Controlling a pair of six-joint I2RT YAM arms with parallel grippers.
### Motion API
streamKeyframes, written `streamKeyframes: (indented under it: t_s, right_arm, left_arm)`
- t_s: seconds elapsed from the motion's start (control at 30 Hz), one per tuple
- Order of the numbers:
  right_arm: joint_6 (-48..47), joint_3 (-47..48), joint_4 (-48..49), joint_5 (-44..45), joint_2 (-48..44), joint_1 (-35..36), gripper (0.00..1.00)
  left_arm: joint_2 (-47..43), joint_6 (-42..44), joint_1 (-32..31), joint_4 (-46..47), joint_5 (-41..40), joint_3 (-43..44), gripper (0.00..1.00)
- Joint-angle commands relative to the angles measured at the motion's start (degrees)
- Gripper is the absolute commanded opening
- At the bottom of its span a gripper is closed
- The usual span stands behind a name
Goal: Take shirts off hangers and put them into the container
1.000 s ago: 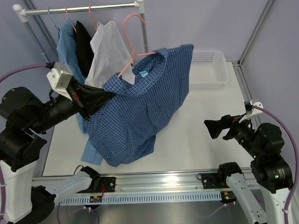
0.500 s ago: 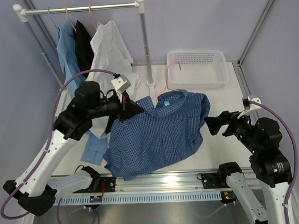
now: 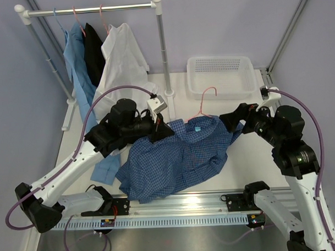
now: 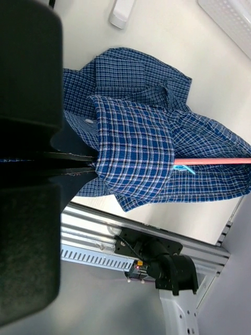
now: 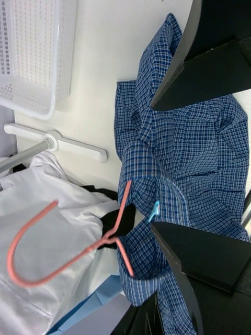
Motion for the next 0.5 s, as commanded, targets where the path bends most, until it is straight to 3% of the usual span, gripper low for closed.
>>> streamKeyframes:
  t_s: [0.0,0.47]
  right_arm:
    - [0.8,3.3,5.1,2.0,3.1,4.8,0.96]
    - [-2.1,6.8,14.7,13.1,16.7,20.2,0.89]
  left_arm:
    - [-1.2,-1.0,-0.3,6.3,-2.7,-1.1,0.0]
    - [-0.7,-1.4,-0.3,6.2,-4.4,-2.0,0.0]
